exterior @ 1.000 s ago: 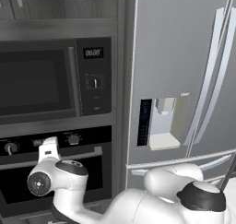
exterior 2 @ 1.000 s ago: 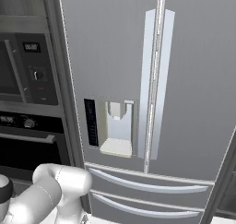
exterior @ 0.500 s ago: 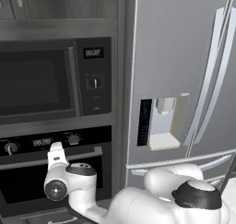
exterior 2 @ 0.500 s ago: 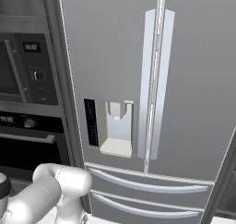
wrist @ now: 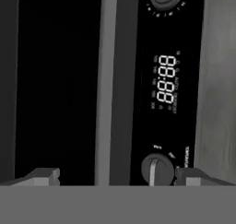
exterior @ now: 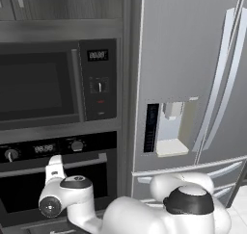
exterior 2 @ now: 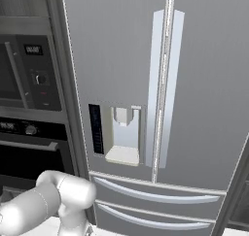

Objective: Take the fish from the oven and place it on the plate on the counter.

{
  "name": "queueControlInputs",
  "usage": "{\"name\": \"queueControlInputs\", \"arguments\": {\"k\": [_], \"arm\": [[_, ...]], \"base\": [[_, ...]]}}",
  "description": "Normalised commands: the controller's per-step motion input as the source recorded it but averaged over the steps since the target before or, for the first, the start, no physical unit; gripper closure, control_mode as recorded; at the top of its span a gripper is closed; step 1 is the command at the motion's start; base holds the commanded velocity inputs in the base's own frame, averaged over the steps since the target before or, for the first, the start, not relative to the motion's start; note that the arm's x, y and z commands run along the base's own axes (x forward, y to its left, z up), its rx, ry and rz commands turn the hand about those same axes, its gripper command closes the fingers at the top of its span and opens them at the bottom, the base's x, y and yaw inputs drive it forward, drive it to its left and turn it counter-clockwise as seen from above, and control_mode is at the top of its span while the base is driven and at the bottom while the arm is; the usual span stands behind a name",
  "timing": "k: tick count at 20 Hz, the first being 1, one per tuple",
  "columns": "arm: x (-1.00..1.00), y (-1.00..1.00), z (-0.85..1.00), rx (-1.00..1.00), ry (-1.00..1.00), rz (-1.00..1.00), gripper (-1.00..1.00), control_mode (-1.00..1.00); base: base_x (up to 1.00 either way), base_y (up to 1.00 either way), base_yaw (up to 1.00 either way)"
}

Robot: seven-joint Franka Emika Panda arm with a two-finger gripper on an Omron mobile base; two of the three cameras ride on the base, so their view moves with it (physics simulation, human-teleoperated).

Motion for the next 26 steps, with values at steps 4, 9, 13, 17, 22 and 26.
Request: {"name": "queueControlInputs", "arguments": {"k": [4, 9, 13, 17, 22, 26], "arm": [[0.22, 0.04, -0.31, -0.02, -0.04, -0.04, -1.00, -1.00], [0.28, 0.13, -0.26, -0.03, -0.05, -0.03, -1.00, -1.00], [0.31, 0.24, -0.17, -0.03, -0.04, -0.01, -1.00, -1.00], [0.29, 0.30, -0.02, -0.02, 0.00, -0.02, -1.00, -1.00], [0.28, 0.28, -0.02, -0.01, 0.00, -0.02, -1.00, -1.00], [0.23, 0.20, -0.17, -0.01, -0.01, -0.01, -1.00, -1.00]], "base": [[0.00, 0.00, 0.00], [0.00, 0.00, 0.00], [0.00, 0.00, 0.00], [0.00, 0.00, 0.00], [0.00, 0.00, 0.00], [0.00, 0.00, 0.00]]}}
